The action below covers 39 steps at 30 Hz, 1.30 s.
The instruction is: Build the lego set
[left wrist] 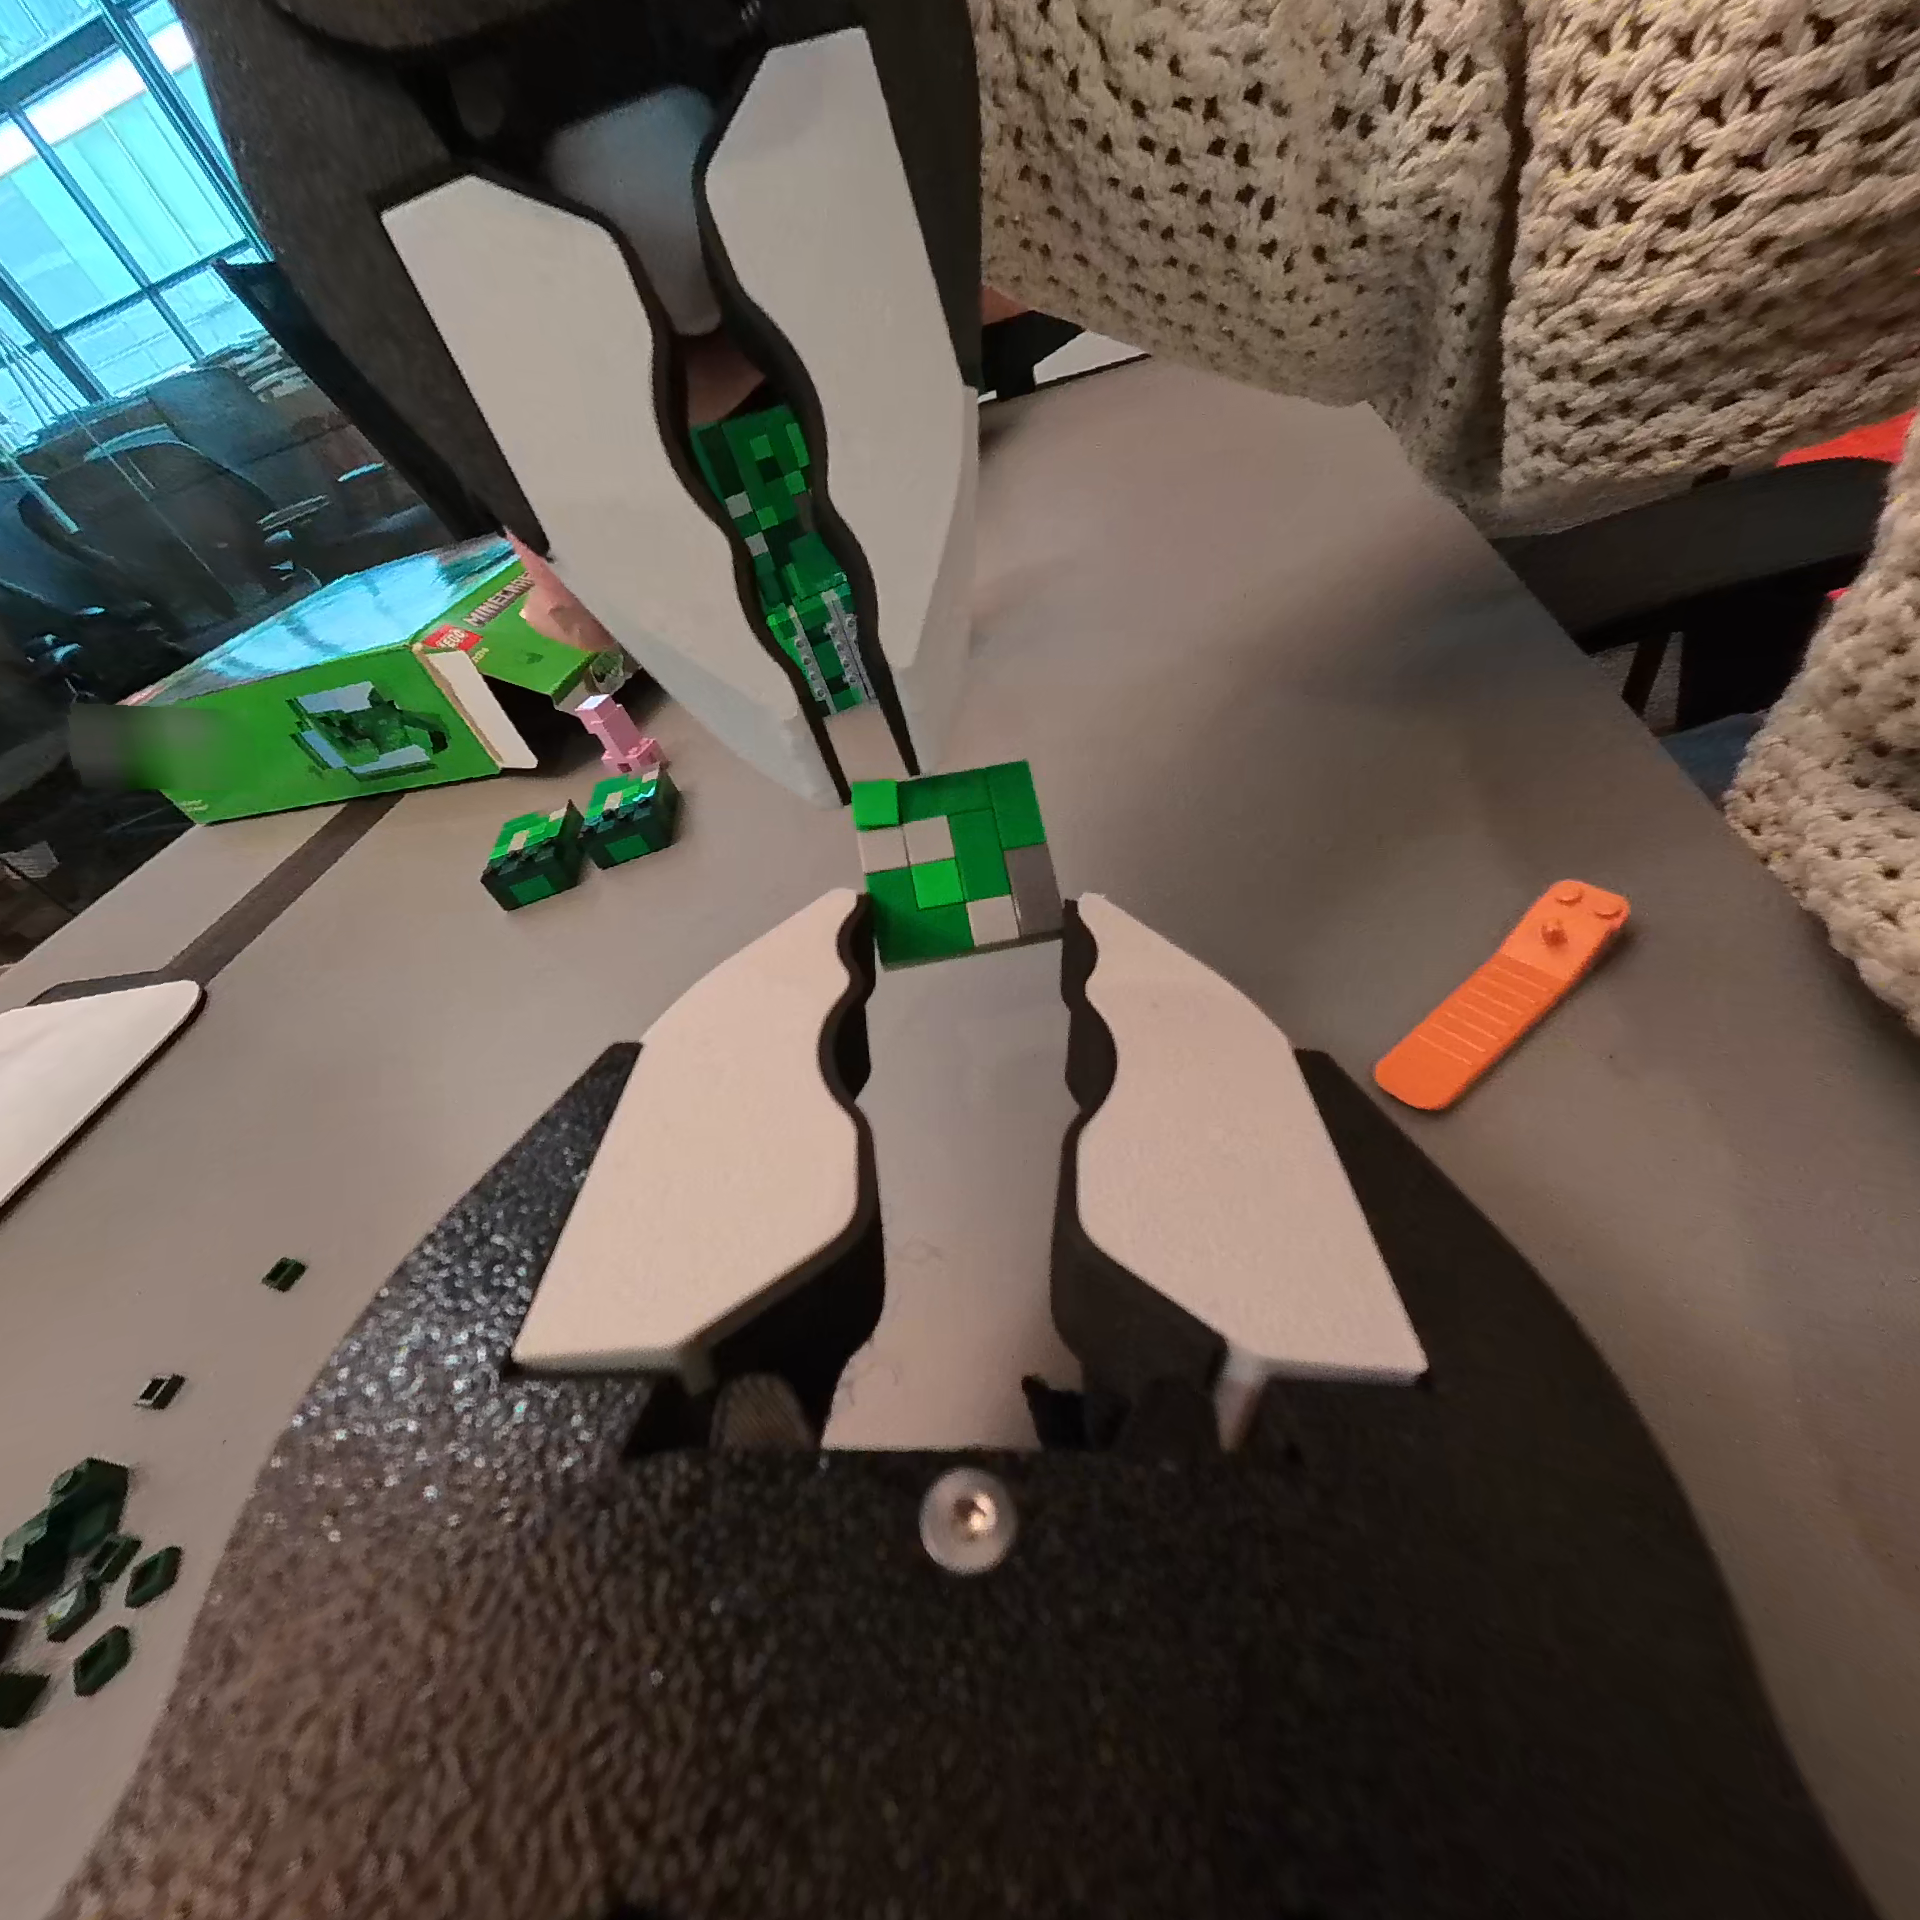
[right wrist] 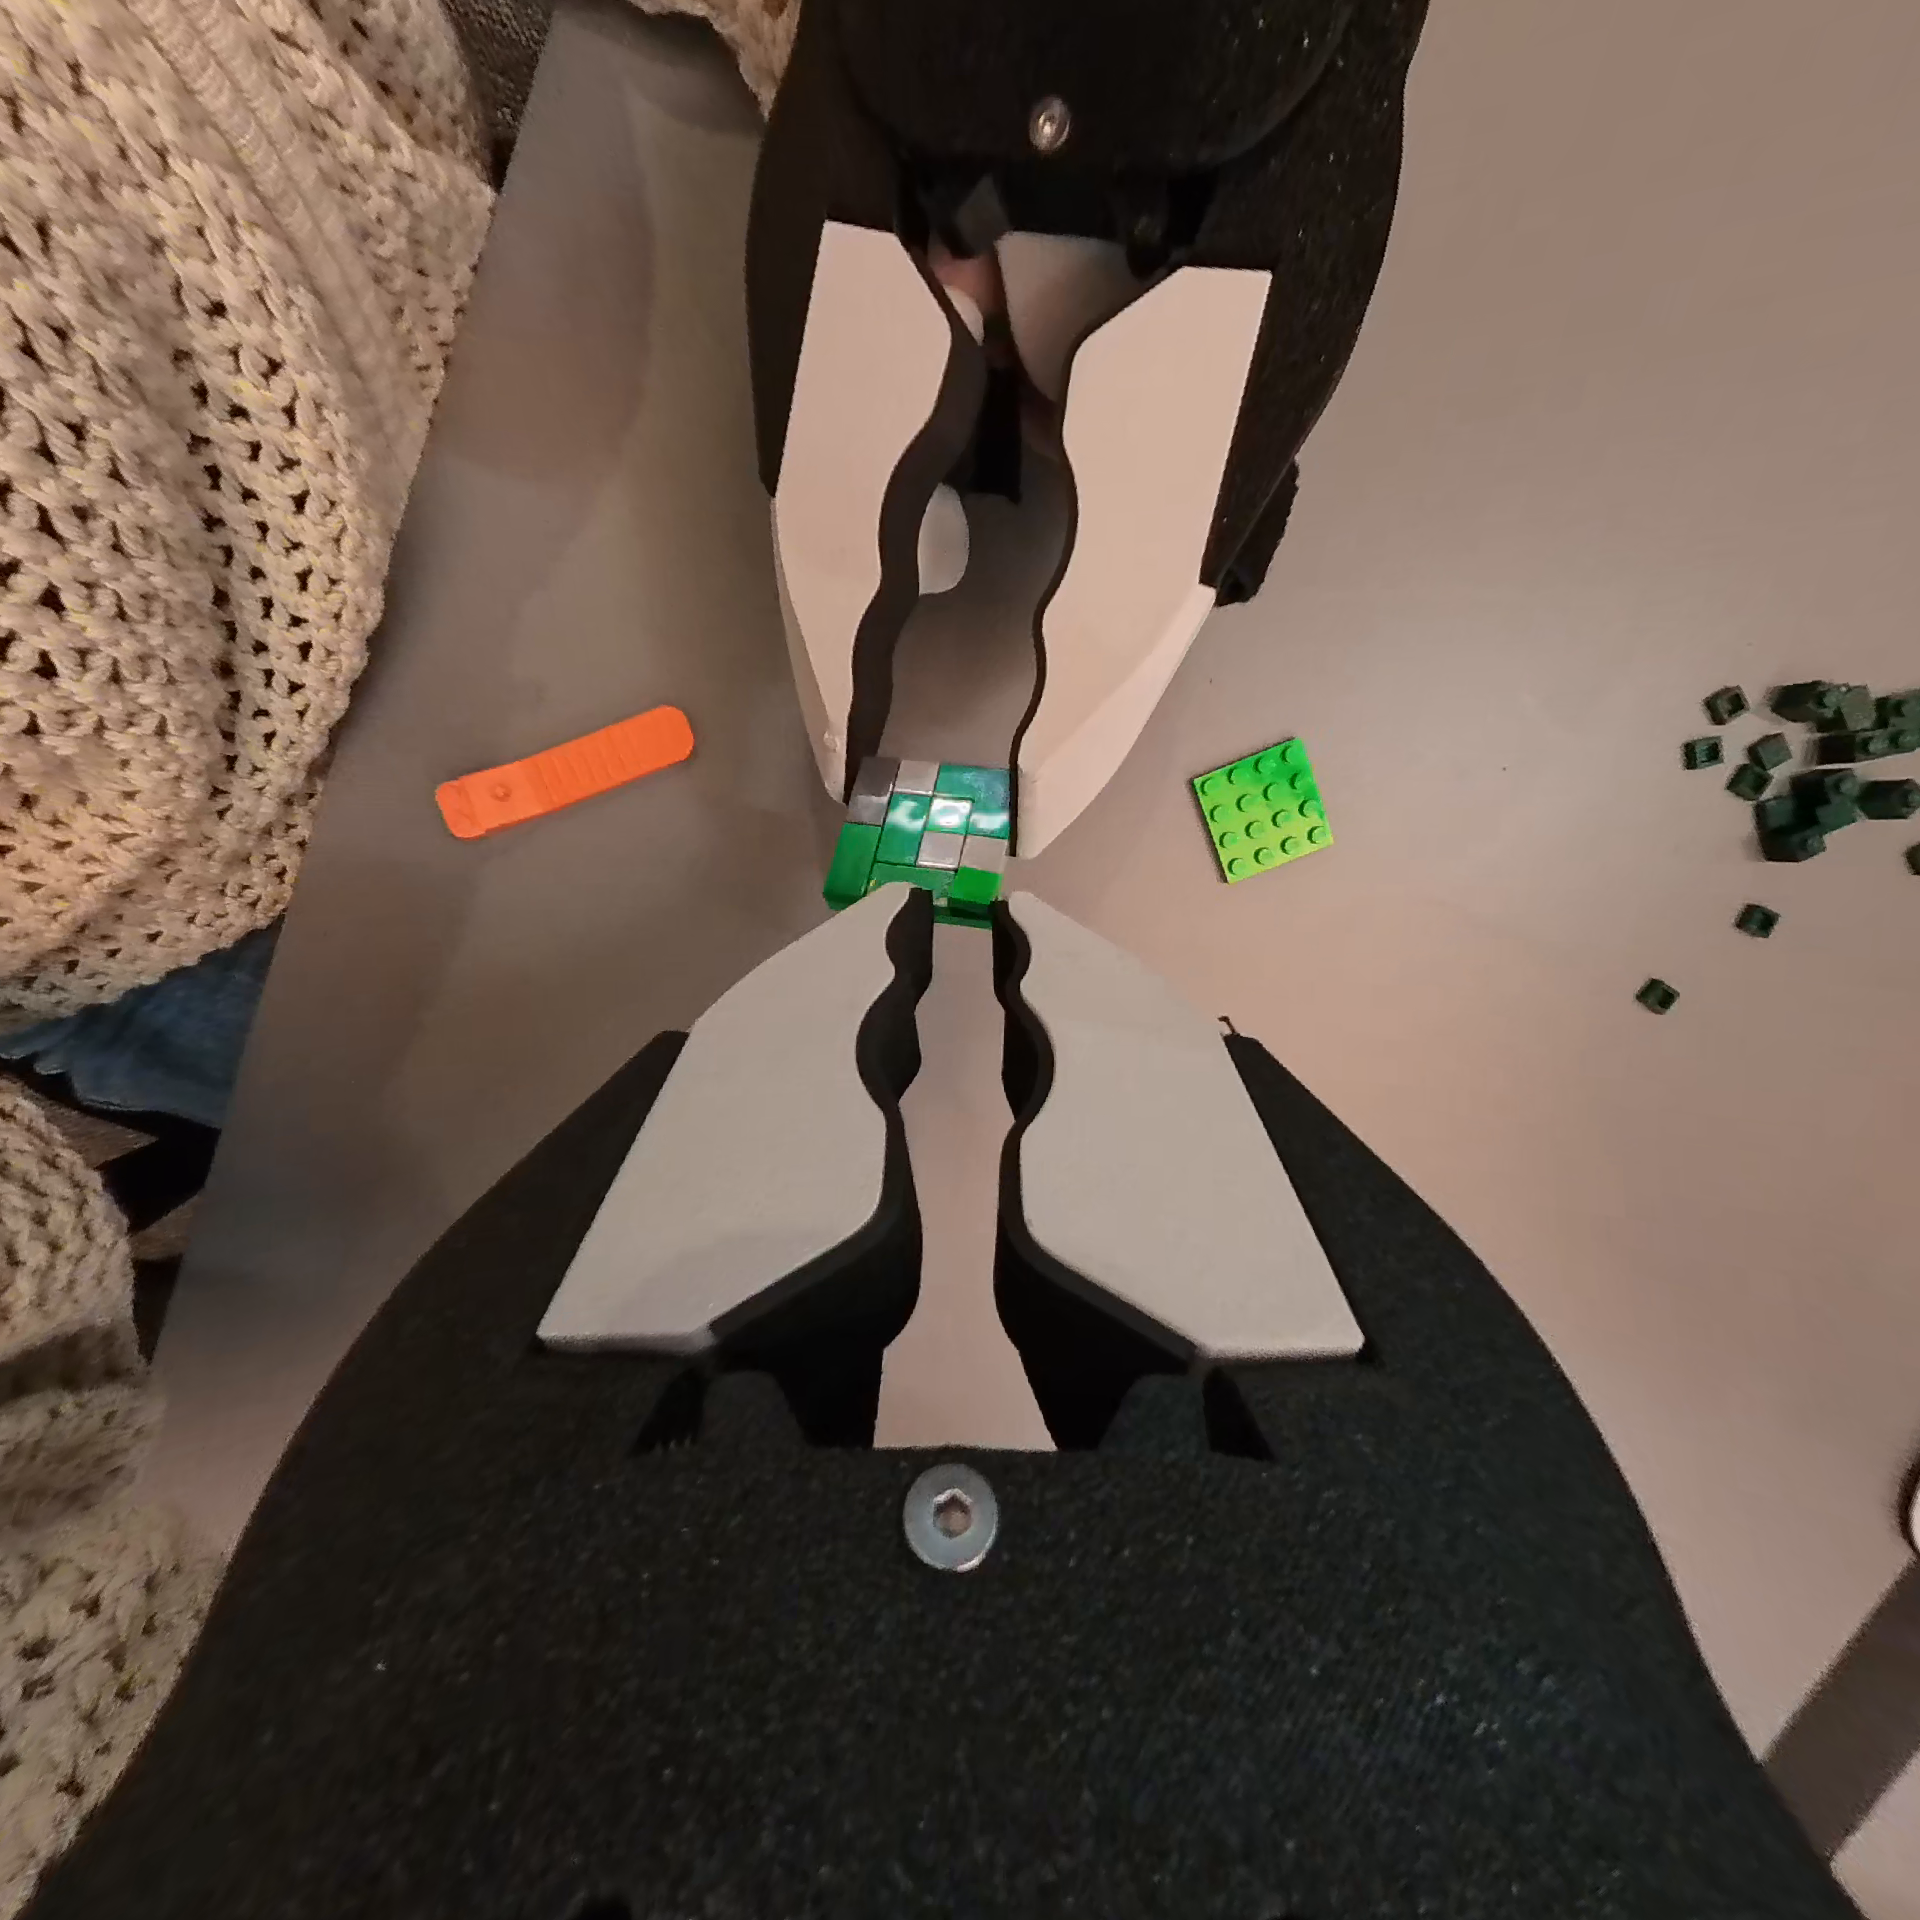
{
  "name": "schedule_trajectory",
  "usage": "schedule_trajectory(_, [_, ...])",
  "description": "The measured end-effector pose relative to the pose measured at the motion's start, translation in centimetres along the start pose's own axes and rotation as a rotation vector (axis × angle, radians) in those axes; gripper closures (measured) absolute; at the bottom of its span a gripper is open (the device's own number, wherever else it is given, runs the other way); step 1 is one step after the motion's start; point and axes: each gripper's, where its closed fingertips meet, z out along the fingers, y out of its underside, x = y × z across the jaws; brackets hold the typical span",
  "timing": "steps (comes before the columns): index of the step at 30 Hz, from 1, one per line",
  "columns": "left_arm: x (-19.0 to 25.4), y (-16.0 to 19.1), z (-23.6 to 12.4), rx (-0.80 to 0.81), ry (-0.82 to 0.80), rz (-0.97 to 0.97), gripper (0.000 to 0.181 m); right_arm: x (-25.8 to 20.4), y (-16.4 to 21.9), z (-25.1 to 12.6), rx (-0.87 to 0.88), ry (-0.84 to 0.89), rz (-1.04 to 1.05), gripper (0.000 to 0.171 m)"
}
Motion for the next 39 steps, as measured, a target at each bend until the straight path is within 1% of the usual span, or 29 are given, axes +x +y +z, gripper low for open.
schedule_trajectory(12, [-0.2, 0.0, -0.1, -0.001, -0.005, -0.006, 0.146, 0.1, 0.2, 0.0, 0.011, 0.02, 0.002, 0.157])
schedule_trajectory(15, [-0.2, 0.0, -0.1, -0.001, -0.009, -0.005, 0.146, 0.1, 0.0, -0.3, 0.041, 0.036, 0.009, 0.155])
schedule_trajectory(18, [-0.6, 0.0, -0.2, -0.006, -0.033, 0.0, 0.146, 0.6, 0.0, -0.9, 0.101, 0.105, 0.061, 0.15])
schedule_trajectory(21, [-1.1, 0.3, -0.2, -0.027, -0.072, 0.025, 0.146, 2.5, 0.2, -2.0, 0.248, 0.277, 0.254, 0.145])
schedule_trajectory(23, [-1.2, 0.4, -0.2, -0.045, -0.091, 0.054, 0.146, 3.6, 0.1, -2.9, 0.447, 0.381, 0.451, 0.144])
schedule_trajectory(24, [-1.3, 0.5, -0.2, -0.05, -0.1, 0.066, 0.146, 3.9, 0.2, -3.2, 0.554, 0.404, 0.565, 0.144])
schedule_trajectory(26, [-1.3, 0.5, -0.1, -0.058, -0.111, 0.085, 0.146, 3.9, 0.4, -3.4, 0.772, 0.406, 0.79, 0.143])
schedule_trajectory(27, [-1.3, 0.6, -0.1, -0.062, -0.114, 0.092, 0.146, 3.5, 0.3, -3.4, 0.881, 0.368, 0.88, 0.139])
schedule_trajectory(29, [-1.3, 0.8, -0.1, -0.073, -0.115, 0.099, 0.146, 3.0, 0.7, -2.4, 1.004, 0.293, 1.055, 0.134])
schedule_trajectory(31, [-1.2, 1.0, 0.0, -0.081, -0.109, 0.1, 0.146, 2.5, 1.1, -1.1, 1.053, 0.216, 1.173, 0.13])
schedule_trajectory(34, [-1.1, 1.1, 0.1, -0.091, -0.104, 0.104, 0.146, 2.1, 1.1, 0.5, 1.05, 0.146, 1.245, 0.129])
schedule_trajectory(39, [-0.9, 1.6, 0.3, -0.119, -0.101, 0.128, 0.146, 2.1, 0.9, 1.6, 1.018, 0.104, 1.266, 0.141])
